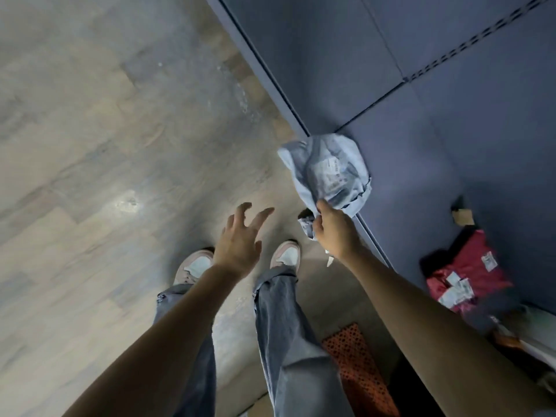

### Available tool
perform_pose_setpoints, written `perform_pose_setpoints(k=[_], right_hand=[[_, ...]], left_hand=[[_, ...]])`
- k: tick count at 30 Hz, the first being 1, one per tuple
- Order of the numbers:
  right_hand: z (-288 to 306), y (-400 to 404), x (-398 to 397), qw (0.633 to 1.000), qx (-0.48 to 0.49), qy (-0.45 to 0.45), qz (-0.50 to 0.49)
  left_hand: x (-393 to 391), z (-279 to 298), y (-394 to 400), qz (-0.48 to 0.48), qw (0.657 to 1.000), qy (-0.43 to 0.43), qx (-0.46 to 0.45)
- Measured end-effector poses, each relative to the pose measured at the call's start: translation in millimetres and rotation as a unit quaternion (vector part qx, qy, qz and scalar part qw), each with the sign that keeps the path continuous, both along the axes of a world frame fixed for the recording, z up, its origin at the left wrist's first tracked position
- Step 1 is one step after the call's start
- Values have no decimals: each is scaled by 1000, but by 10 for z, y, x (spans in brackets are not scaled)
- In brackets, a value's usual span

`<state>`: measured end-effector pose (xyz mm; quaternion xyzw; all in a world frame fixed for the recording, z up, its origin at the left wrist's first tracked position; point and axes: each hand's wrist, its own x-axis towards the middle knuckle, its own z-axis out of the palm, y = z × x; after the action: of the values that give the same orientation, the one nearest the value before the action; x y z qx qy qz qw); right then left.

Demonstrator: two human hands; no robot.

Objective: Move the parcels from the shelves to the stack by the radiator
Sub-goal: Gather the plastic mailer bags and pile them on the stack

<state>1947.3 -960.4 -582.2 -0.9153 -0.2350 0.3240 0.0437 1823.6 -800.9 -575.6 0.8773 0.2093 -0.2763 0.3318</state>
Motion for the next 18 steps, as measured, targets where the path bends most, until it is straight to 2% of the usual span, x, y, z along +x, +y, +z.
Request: perform_pose_setpoints(k=[3, 5, 9, 13, 15, 17, 18], right_hand=[[572, 121, -226, 999, -13, 17, 43], [1079, 242, -304, 998, -22, 11, 57], [2245, 495, -591, 1000, -17, -5, 22], [3271, 629, -945, 1000, -12, -23, -14], [3690, 577, -1109, 998, -9, -27, -51], [4085, 415, -1281, 995, -21, -47, -83], [4272, 294, -1379, 992, -34, -61, -103]], left_hand=[[-37, 526, 192, -66, 983, -125, 116], [-46, 934, 469, -119, 967, -142, 172], [-216, 1883, 879, -208, 948, -135, 198], [-186, 2810, 978, -228, 924, -253, 174], [-94, 3234, 938, -273, 921, -240, 138], [-34, 3609, 767, -354, 918, -139, 108], [-31, 3754, 639, -398, 903, -109, 116]])
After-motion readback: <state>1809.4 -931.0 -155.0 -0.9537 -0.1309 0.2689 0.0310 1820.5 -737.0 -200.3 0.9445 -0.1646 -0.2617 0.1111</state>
